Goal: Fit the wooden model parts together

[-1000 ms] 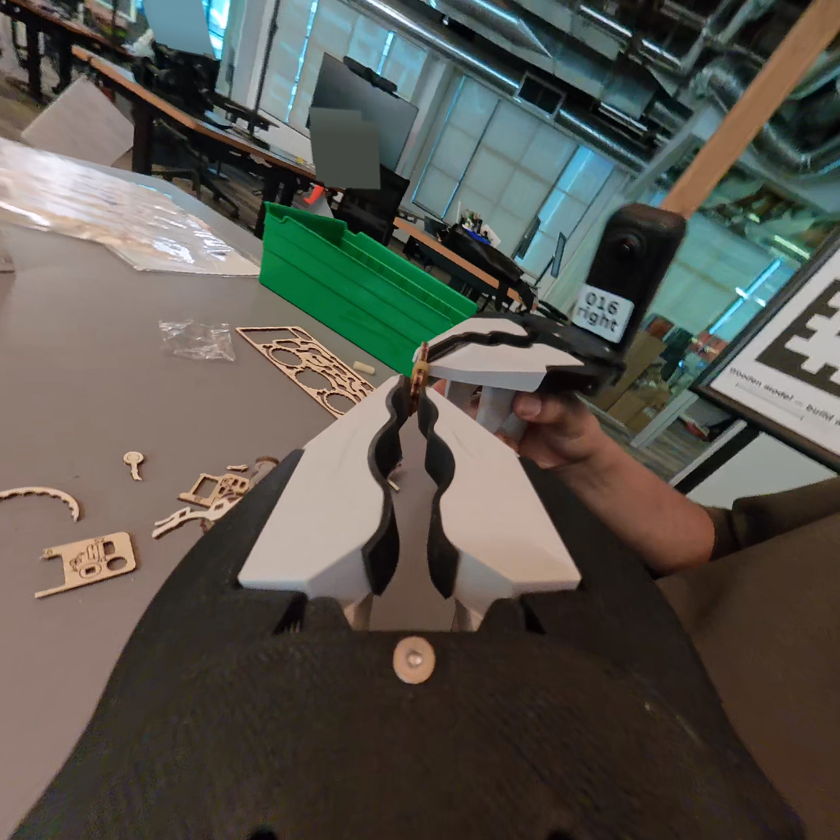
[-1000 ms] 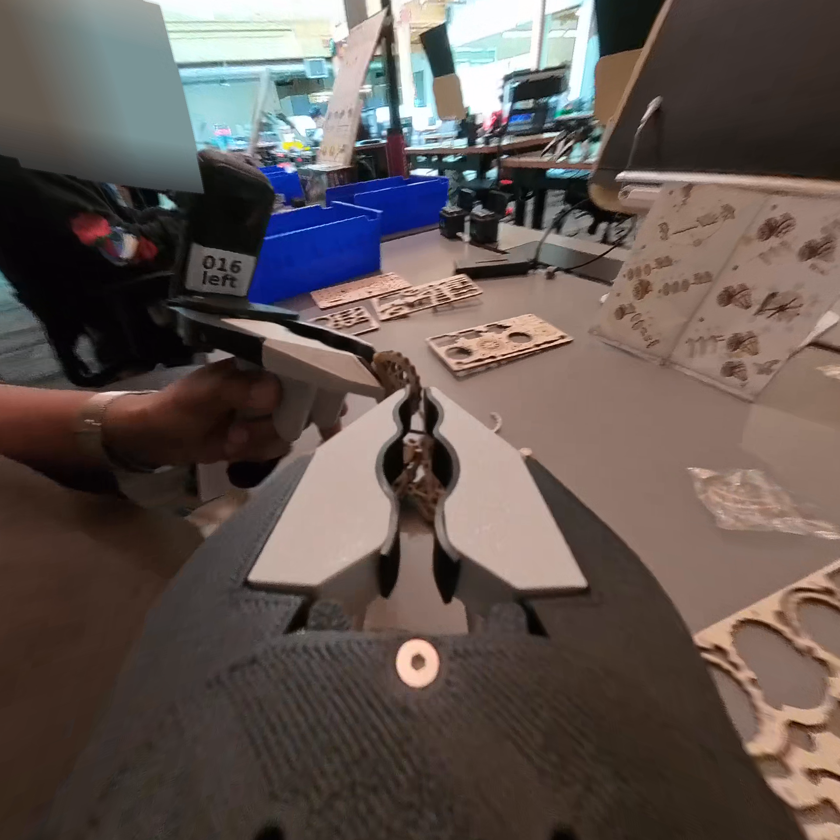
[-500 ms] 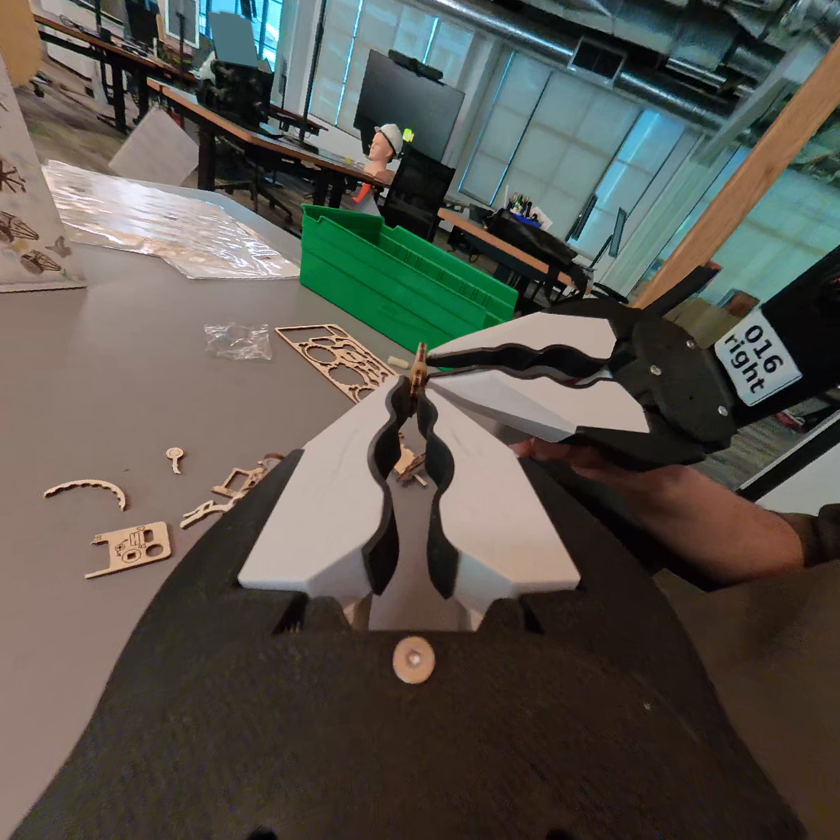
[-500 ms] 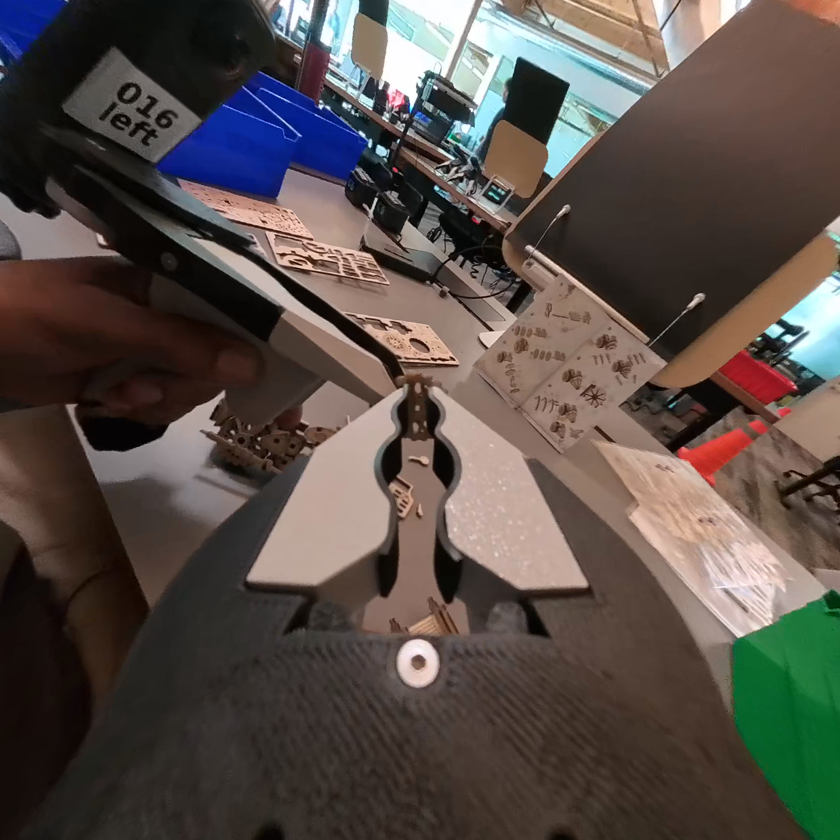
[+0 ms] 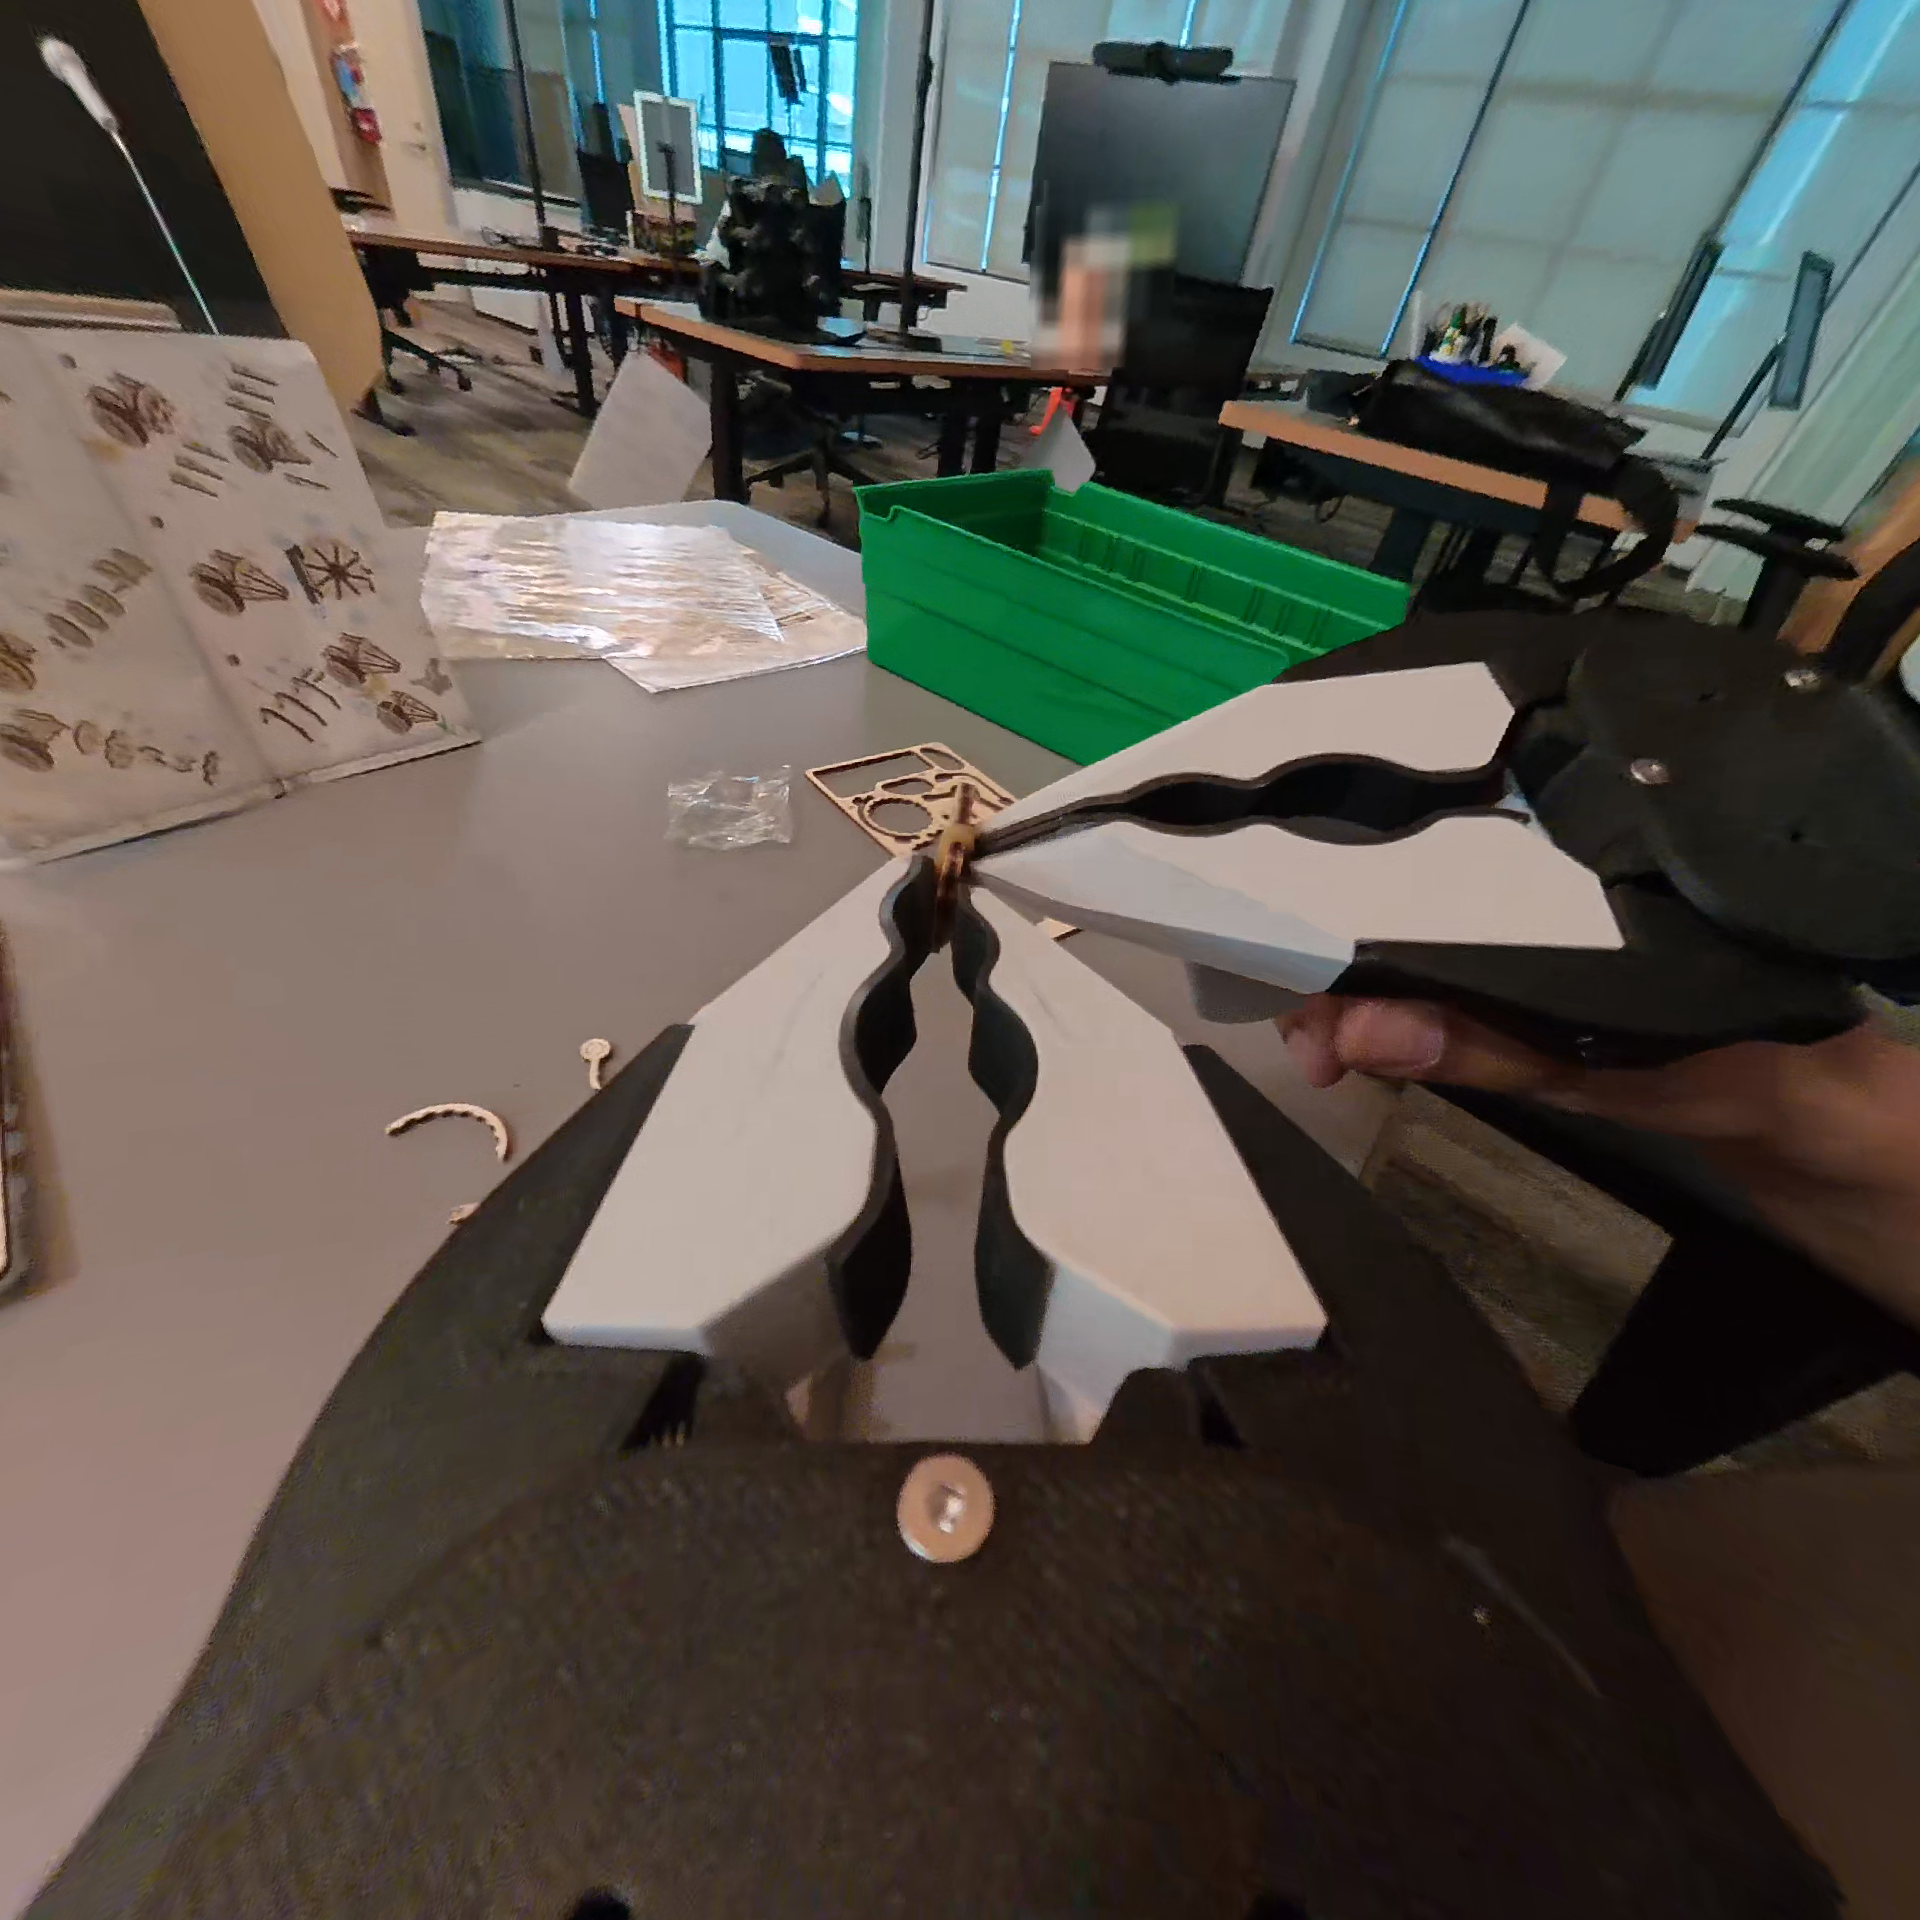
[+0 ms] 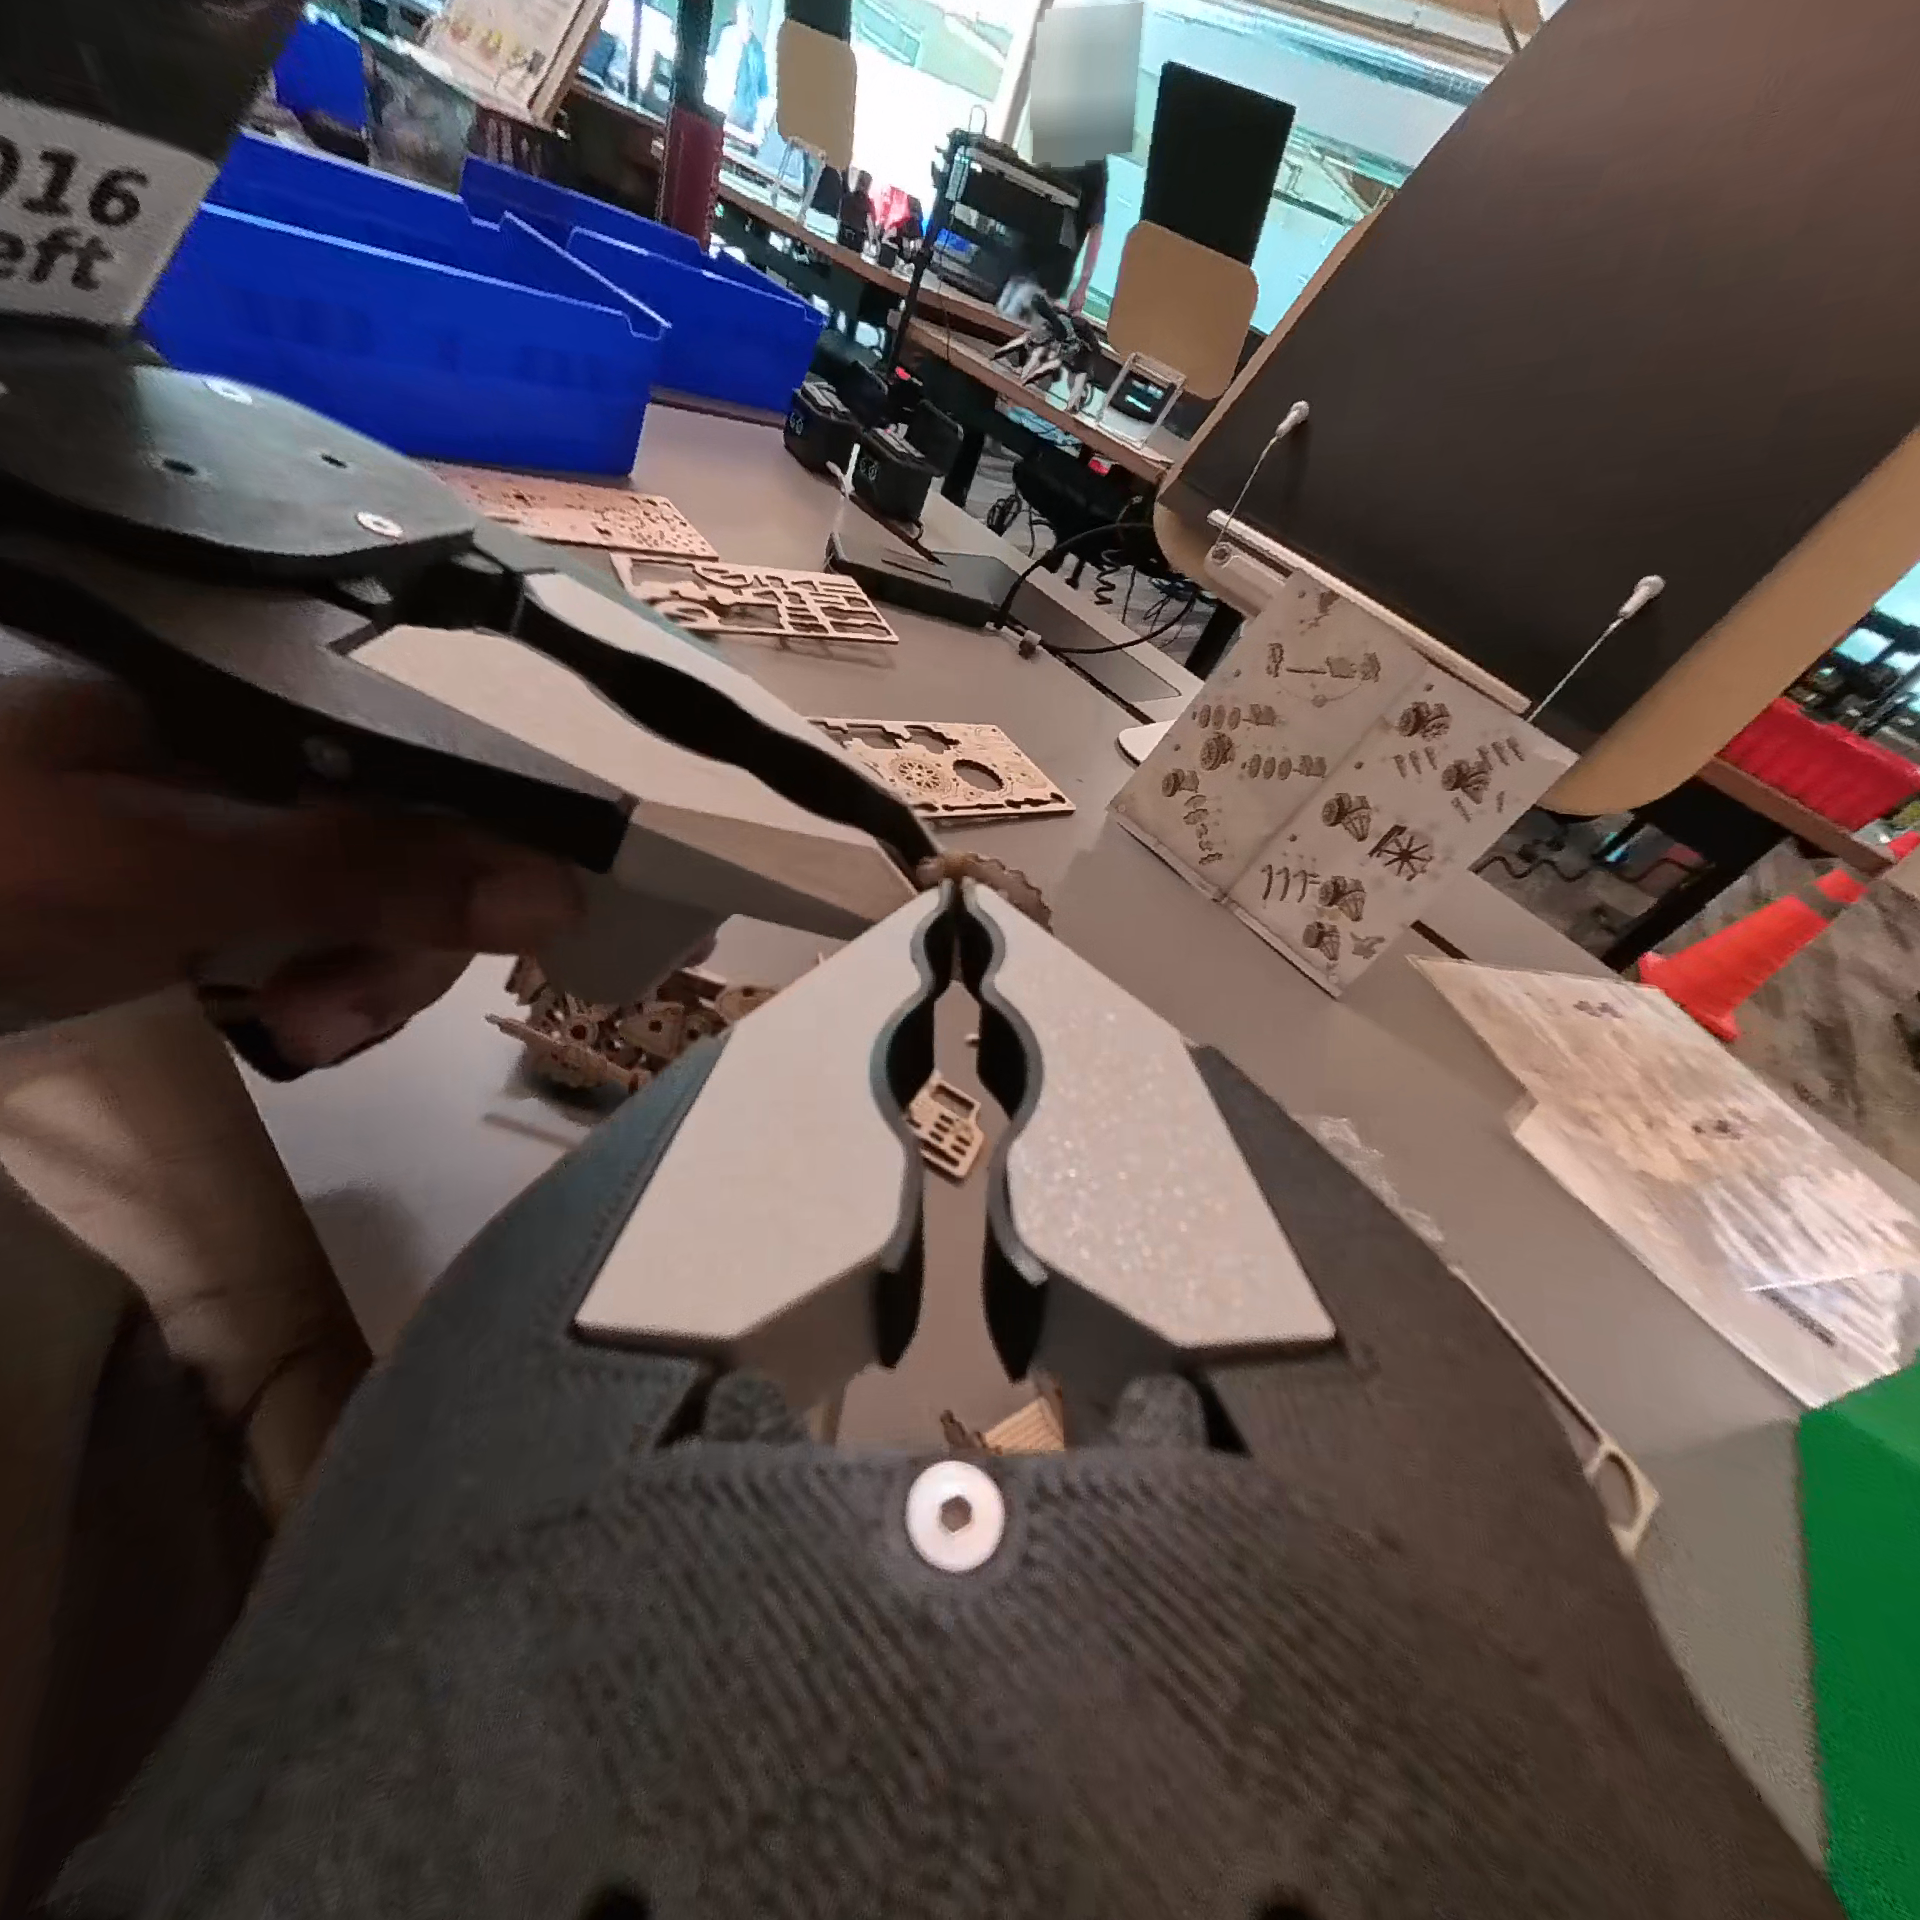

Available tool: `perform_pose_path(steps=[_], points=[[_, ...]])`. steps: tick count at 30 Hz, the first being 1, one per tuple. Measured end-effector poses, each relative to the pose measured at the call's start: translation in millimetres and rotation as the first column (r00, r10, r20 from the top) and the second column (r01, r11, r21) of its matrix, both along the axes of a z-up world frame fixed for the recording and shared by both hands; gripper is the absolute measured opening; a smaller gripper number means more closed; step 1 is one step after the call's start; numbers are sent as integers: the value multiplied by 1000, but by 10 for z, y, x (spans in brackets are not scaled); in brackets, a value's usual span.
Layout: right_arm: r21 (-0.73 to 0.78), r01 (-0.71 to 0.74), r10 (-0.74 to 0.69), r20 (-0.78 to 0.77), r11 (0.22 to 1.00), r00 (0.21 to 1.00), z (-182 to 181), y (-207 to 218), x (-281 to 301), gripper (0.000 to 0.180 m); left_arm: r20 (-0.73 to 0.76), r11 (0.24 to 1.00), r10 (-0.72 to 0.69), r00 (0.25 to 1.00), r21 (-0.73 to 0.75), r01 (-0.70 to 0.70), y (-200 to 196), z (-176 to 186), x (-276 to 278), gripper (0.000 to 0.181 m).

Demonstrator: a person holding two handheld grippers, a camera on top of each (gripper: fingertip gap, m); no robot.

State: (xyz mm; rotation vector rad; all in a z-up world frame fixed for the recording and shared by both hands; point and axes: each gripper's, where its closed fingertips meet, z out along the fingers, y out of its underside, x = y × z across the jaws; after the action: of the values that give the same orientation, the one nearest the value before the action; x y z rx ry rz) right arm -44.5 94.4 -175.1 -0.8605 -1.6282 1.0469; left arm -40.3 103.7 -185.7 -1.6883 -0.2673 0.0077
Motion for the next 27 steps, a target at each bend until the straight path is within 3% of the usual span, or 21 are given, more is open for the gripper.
perform_pose_path(steps=[7,16,22,27], points=[[-194,-54,64,47,979,997,8,16,2,12,17,1000,0,1000,7,0,1,-16,-14,2],[-224,-60,58,-19,973,998,77,6,21,9,107,990,-94,990,117,81,-18,65,66,2],[-324,-113,109,-31,939,994,95,-48,38,8,-64,975,-27,998,219,41,-79,122,109,4],[-376,-137,144,-9,916,989,68,-66,37,8,111,962,-150,982,248,119,-105,98,106,4]])
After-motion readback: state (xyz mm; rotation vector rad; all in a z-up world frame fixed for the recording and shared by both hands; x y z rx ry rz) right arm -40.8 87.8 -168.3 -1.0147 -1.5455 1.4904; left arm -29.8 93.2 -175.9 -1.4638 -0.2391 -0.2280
